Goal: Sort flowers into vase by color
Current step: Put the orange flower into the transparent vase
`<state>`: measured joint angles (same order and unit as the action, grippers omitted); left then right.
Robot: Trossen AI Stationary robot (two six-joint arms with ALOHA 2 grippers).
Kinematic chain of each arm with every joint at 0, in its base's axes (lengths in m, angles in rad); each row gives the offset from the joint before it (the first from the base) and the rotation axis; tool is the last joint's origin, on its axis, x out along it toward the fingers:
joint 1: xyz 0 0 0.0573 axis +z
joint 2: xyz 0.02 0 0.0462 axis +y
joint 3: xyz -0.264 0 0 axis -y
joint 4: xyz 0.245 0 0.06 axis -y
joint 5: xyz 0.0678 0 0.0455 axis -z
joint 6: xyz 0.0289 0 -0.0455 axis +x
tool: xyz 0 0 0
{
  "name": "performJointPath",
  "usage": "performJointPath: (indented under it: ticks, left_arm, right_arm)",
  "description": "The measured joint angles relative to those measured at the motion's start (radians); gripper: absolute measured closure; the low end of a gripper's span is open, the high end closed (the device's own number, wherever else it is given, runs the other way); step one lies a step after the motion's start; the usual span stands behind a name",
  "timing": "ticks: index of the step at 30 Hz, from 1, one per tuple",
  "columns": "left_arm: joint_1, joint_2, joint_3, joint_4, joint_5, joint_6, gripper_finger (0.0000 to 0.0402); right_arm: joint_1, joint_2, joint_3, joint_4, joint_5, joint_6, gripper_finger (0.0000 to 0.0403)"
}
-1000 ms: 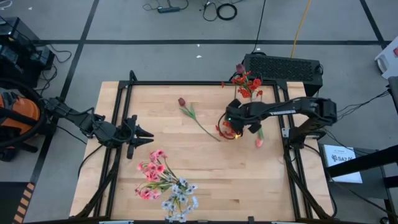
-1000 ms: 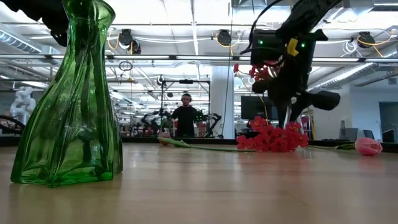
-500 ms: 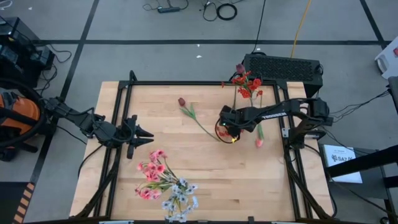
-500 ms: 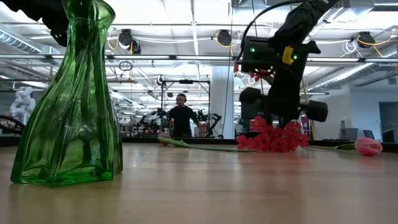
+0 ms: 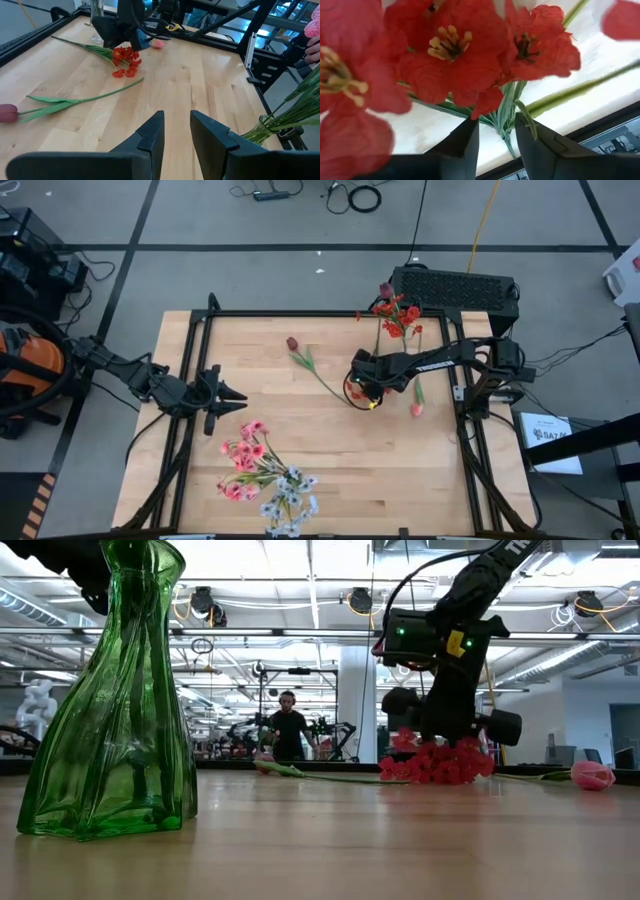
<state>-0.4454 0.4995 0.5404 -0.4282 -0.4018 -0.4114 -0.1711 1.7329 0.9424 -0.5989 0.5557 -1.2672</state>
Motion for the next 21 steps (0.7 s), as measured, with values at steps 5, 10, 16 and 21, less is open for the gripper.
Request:
performJointPath:
  ticks: [5, 10, 16, 21]
  left_arm:
    - [0.0, 0.0, 0.0, 0.0, 0.0, 0.0, 0.0301]
    - [0.0, 0.0, 0.0, 0.0, 0.0, 0.0, 0.0301]
    - [0.0, 0.0, 0.0, 0.0, 0.0, 0.0, 0.0301]
    - [0.0, 0.0, 0.0, 0.0, 0.0, 0.0, 0.0301]
  right_arm:
    - [0.0, 0.0, 0.0, 0.014, -0.024, -0.001, 0.0247]
    - [0.012, 0.0, 0.0, 0.03, -0.197, 0.027, 0.0212]
    - [0.071, -0.002, 0.0, 0.068, -0.374, 0.162, 0.0217]
    - [0.12, 0.0, 0.045, 0.123, -0.48, 0.397, 0.0253]
